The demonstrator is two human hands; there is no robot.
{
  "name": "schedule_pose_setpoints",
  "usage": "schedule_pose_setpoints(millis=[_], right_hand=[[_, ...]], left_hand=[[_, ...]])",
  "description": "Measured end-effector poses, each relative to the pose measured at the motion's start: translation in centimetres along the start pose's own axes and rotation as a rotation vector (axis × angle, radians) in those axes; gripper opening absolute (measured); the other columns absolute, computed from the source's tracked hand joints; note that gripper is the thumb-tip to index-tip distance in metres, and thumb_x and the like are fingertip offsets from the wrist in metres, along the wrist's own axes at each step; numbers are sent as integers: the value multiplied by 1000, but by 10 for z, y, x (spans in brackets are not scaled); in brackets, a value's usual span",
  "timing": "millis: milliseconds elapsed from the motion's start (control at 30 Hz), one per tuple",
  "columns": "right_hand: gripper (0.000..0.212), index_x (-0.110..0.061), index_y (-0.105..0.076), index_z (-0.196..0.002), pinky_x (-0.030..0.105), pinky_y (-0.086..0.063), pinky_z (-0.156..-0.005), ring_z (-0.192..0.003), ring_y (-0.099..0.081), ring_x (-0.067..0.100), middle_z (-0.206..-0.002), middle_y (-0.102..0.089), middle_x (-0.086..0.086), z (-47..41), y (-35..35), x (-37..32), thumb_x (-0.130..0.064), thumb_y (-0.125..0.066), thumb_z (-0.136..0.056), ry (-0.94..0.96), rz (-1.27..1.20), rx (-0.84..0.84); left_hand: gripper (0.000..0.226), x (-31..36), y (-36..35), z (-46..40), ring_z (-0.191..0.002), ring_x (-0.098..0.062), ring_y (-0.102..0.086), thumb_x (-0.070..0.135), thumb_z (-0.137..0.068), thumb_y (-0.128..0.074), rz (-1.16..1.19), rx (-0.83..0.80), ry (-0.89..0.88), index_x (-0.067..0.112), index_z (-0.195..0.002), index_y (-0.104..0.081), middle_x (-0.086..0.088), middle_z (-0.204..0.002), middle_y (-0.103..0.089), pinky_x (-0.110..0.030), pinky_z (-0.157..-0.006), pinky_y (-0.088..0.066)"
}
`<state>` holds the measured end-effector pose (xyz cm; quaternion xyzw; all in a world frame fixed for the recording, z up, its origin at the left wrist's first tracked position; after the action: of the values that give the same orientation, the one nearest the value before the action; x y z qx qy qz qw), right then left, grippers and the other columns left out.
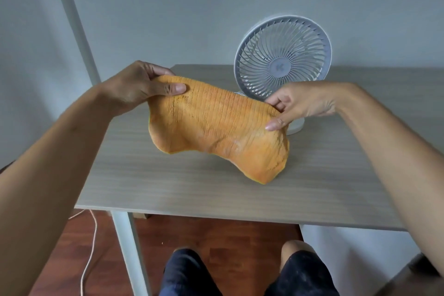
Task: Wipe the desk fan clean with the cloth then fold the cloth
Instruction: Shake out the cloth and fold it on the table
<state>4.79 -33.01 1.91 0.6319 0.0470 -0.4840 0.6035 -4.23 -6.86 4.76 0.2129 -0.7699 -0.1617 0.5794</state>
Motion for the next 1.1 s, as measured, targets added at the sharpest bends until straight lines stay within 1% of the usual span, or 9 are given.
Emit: schedule_pose_setpoints(millis=[100, 200, 333, 467, 533, 667, 867, 1000, 1100], right_hand=[[43, -2, -68, -113, 42, -54, -96, -105, -71, 26, -109, -75, 12, -2, 8, 15, -22, -76, -75, -55, -24, 58], [48, -2, -69, -109, 33, -56, -82, -94, -72, 18, -106, -75, 12, -4, 11, 28, -30, -75, -71, -115, -105, 119], [36, -7, -67, -110, 36, -59, -77, -93, -71, 20, -101, -75, 8, -10, 21, 34, -21, -75, -77, -50, -429, 424], [32, -2, -69, -111, 43, -60, -81, -90, -70, 22, -106, -74, 13, -18, 18, 30, -15, -75, -83, -24, -546, 646], [23, -3, -72, -96, 43, -58, -75, -79, -67, 21, -95, -75, 14, -24, 11, 23, -18, -78, -81, -3, -518, 739], [13, -16, -71, -69, 26, -48, -66, -65, -59, 9, -74, -70, 2, -38, -8, -4, -24, -78, -77, 67, -399, 845], [9, -17, -78, -74, 5, -35, -49, -40, -49, -10, -45, -54, -19, -30, -32, -28, -25, -79, -76, 145, -123, 924], [11, -14, -80, -79, 4, -34, -45, -41, -50, -9, -49, -58, -16, -23, -45, -29, -25, -78, -78, 174, -65, 917], [22, -7, -76, -69, 17, -30, -46, -43, -38, 5, -44, -58, 0, -21, -51, -29, -26, -75, -80, 197, 26, 917]], left_hand=[[28, -12, 6, -1, -84, -14, -67, 25, -77, -74, -1, 63, 69, 3, -94, -71, -4, -88, -70, -26, -78, -57], [24, -24, 9, 0, -83, -12, -67, 30, -74, -76, 50, 117, 147, 12, -88, -72, 3, -85, -69, -25, -75, -55], [20, -42, 13, -1, -77, -14, -63, 28, -75, -80, 72, 253, 258, 15, -84, -68, 1, -81, -65, -27, -67, -52], [22, -47, 0, -3, -69, -14, -57, 22, -79, -78, 92, 384, 352, 12, -88, -61, -3, -79, -58, -28, -63, -53], [20, -41, -17, -5, -66, -16, -57, 20, -82, -75, 130, 364, 353, 10, -90, -60, -5, -77, -58, -28, -60, -55], [15, -28, -53, -11, -61, -18, -61, 15, -88, -68, 166, 259, 349, 8, -76, -64, -7, -71, -63, -25, -55, -58], [18, -26, -89, -13, -48, -14, -65, 8, -88, -66, 282, 184, 390, -8, -95, -69, -14, -73, -67, -23, -50, -56], [15, -27, -94, -12, -49, -20, -67, -1, -88, -62, 372, 189, 428, -13, -95, -67, -18, -73, -69, -25, -51, -58], [14, -28, -96, -11, -50, -21, -68, -2, -87, -61, 391, 183, 444, -13, -93, -67, -18, -74, -70, -25, -53, -59]])
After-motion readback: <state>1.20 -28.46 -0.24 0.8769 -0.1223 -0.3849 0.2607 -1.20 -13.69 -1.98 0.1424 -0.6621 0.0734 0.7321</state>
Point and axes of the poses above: each hand's wrist, its own z-axis away from the middle knuckle, its own y-axis out of the back of the hand, x = y × z, the point moved 6 cm from there along -z, towards the middle knuckle
